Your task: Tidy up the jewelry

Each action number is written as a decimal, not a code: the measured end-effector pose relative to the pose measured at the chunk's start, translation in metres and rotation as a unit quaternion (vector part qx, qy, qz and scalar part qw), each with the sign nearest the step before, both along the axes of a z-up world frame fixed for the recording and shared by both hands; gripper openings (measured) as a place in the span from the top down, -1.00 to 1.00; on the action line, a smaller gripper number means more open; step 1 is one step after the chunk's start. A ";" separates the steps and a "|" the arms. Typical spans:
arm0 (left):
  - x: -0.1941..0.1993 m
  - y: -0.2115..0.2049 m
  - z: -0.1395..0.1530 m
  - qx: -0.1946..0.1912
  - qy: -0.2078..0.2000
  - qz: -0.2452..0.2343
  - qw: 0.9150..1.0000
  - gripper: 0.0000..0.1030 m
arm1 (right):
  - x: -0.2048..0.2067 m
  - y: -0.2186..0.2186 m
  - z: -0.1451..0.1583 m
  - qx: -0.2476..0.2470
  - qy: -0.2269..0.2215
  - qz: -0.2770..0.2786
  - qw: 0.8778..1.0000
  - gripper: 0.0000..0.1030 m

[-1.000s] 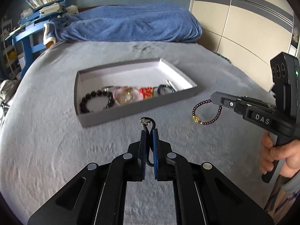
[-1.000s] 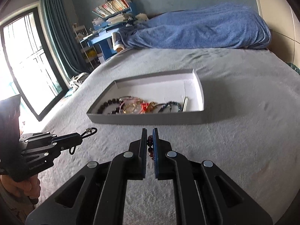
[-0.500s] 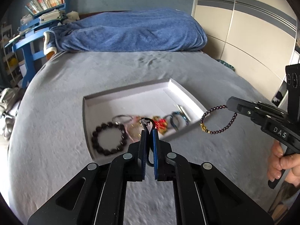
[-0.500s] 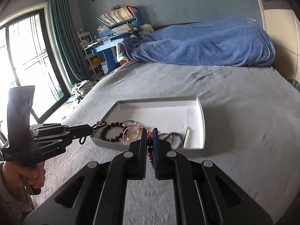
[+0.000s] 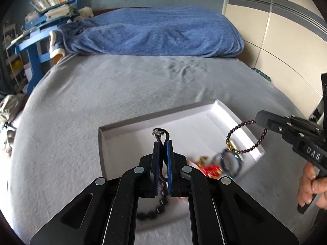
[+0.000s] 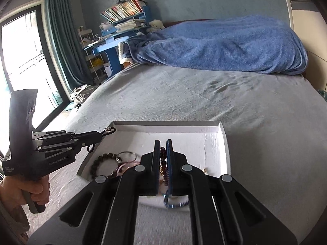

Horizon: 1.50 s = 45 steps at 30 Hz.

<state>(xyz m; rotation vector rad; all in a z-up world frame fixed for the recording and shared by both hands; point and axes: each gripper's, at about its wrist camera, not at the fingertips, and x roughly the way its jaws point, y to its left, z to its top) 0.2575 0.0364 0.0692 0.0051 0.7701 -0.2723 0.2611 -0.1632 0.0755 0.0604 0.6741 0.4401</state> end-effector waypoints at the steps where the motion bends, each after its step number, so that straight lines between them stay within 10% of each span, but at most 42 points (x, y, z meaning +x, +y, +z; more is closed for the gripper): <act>1: 0.008 0.001 -0.005 -0.001 0.004 0.002 1.000 0.86 | 0.005 0.002 -0.002 -0.002 0.002 0.000 1.000 0.89; 18: 0.078 -0.001 -0.066 0.025 0.095 0.005 0.995 0.86 | 0.074 -0.011 -0.082 -0.068 0.083 -0.064 0.992 0.89; 29: 0.056 0.010 -0.036 0.025 0.041 0.038 0.998 -0.43 | 0.054 -0.010 -0.053 -0.063 0.042 -0.061 0.995 0.21; 45: -0.043 0.006 0.012 -0.003 -0.030 0.064 0.997 -0.80 | -0.037 -0.025 -0.003 -0.042 -0.011 -0.052 0.998 -0.43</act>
